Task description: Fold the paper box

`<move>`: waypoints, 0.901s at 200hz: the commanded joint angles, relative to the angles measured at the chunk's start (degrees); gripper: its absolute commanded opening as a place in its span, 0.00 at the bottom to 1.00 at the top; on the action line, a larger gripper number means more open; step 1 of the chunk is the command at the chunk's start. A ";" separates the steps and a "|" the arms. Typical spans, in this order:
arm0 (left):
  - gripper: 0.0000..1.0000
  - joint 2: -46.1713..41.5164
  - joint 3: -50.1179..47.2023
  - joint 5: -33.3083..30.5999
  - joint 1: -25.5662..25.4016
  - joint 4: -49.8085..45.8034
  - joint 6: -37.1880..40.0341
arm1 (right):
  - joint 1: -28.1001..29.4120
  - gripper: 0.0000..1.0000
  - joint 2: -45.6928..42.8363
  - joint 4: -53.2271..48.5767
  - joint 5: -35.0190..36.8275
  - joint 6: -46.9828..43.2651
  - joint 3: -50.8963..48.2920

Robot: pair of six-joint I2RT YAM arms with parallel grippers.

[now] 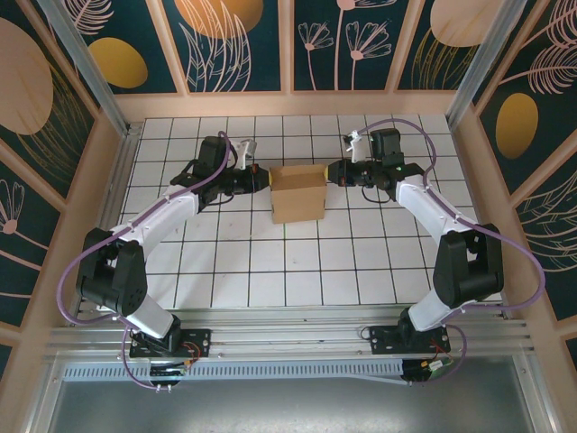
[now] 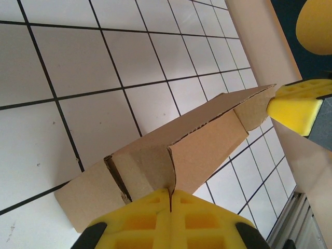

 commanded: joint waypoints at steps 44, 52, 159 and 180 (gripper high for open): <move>0.00 -0.96 -4.12 -0.75 -0.55 0.43 0.45 | 1.44 0.09 -1.19 -2.85 -0.56 -1.52 -1.12; 0.00 -1.09 -4.55 -1.15 -0.60 0.30 0.53 | 1.48 0.09 -1.17 -2.85 -0.64 -1.50 -1.12; 0.13 -4.25 -8.77 -1.16 -1.17 2.01 -0.74 | 1.48 0.12 -4.08 -0.79 -0.39 0.04 -5.32; 0.19 -5.06 -8.69 -1.00 -1.25 2.37 -1.35 | 1.46 0.20 -5.17 -0.48 0.08 0.36 -5.62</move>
